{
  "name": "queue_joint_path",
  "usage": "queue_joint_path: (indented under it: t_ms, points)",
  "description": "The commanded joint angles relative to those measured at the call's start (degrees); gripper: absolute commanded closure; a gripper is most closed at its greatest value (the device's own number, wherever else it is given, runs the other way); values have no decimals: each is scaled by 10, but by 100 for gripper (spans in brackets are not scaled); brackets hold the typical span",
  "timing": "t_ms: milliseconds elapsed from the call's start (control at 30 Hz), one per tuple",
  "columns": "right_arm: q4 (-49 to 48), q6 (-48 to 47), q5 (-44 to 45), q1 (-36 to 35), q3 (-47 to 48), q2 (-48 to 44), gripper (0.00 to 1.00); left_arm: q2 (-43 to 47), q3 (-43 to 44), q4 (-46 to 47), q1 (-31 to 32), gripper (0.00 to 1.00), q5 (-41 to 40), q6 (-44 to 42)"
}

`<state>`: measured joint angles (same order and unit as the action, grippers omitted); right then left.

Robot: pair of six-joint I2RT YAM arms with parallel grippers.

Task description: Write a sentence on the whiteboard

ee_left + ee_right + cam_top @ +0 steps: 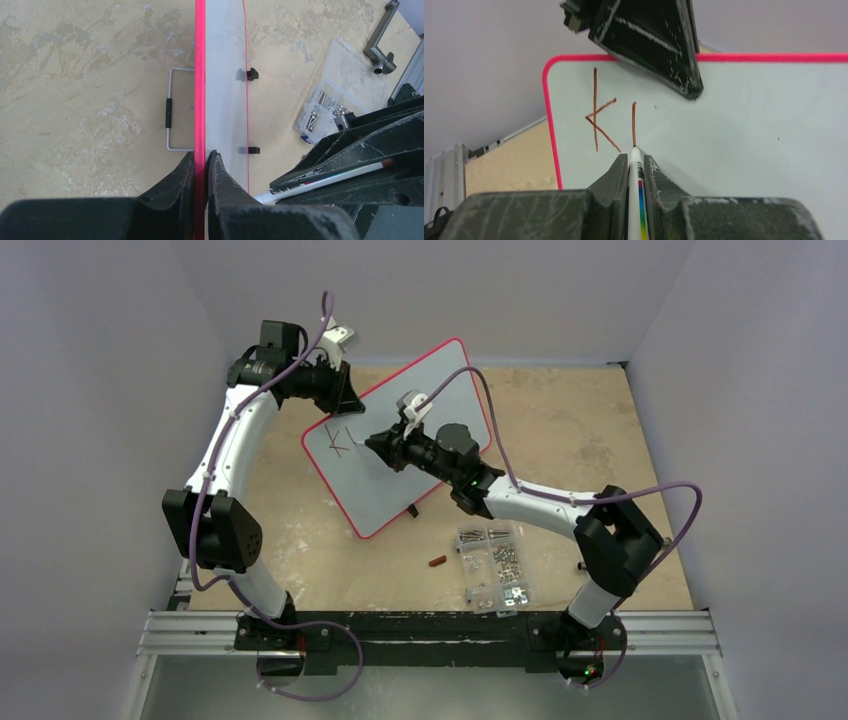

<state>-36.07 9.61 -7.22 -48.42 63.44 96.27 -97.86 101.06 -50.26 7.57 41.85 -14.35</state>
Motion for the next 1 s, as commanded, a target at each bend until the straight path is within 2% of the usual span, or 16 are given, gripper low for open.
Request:
queue_joint_path:
  t_ms: [0, 500, 967]
  points:
    - [14, -4, 13, 2, -30, -16, 100, 9, 0, -46, 14, 100, -34, -59]
    - [11, -1, -31, 2, 25, -44, 100, 8, -1, -47, 15, 100, -34, -59]
    - [5, 1, -22, 1, 103, -2, 100, 6, 2, -50, 17, 100, -35, -59]
